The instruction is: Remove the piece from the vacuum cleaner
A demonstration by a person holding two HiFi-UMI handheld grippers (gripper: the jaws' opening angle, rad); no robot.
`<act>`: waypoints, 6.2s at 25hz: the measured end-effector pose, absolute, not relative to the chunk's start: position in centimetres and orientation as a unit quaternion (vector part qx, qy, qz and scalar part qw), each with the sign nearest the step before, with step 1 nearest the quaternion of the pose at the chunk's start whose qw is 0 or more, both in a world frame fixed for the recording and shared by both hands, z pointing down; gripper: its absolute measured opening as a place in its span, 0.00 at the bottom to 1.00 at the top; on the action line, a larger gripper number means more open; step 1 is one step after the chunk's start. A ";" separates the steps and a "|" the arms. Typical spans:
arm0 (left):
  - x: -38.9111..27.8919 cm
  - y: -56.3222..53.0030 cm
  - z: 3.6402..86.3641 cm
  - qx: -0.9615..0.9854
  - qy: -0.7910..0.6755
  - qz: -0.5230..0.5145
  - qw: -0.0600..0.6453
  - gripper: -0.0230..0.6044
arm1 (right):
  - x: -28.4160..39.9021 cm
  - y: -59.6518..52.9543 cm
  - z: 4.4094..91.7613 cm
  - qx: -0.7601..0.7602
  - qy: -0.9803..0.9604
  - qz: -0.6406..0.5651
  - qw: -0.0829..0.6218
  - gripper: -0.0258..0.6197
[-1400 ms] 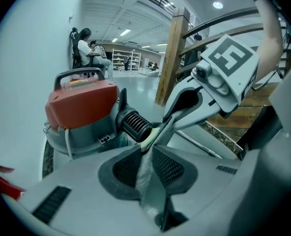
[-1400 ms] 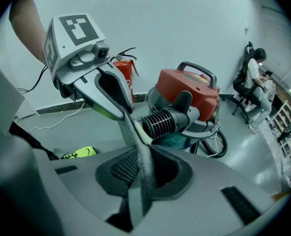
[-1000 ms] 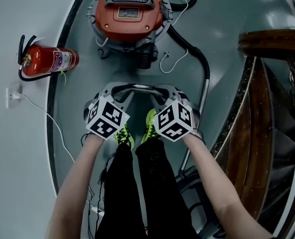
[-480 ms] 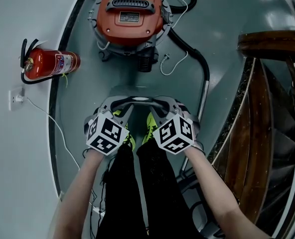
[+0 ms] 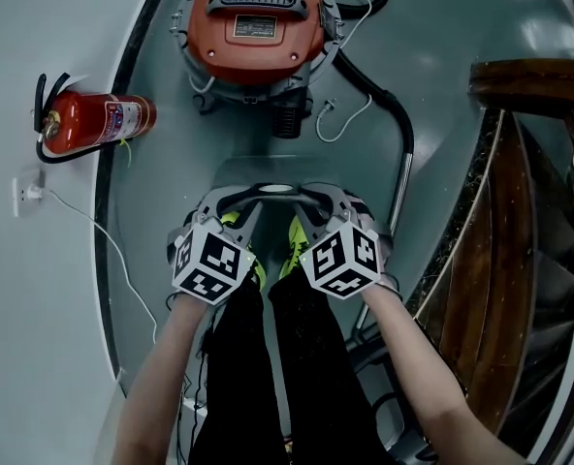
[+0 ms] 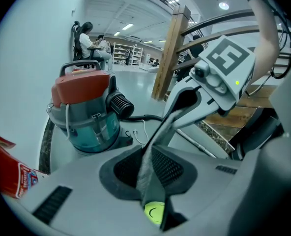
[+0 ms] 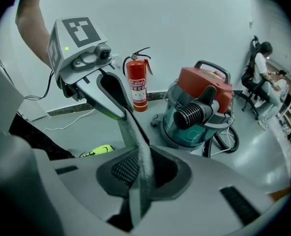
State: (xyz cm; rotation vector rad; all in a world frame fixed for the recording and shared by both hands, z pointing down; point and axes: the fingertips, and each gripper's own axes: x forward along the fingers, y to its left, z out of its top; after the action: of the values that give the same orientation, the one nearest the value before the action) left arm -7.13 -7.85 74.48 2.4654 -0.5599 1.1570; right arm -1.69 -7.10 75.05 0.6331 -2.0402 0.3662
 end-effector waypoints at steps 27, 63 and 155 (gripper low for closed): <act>-7.1 -9.3 81.2 0.855 -0.168 0.425 0.245 0.15 | -1.7 -9.4 81.7 0.225 -0.824 0.200 0.479 0.12; -8.6 -6.3 84.0 0.839 -0.113 0.458 0.271 0.25 | -3.1 -7.0 83.7 0.210 -0.803 0.321 0.455 0.20; -11.1 1.5 41.1 0.842 -0.210 0.291 0.402 0.05 | -5.0 2.8 41.3 0.270 -0.818 0.411 0.299 0.07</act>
State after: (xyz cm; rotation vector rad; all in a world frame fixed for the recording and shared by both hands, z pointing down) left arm -11.11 1.53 41.09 2.1290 -0.5314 0.7347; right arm -4.98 2.79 41.26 0.7178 -2.1711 1.0911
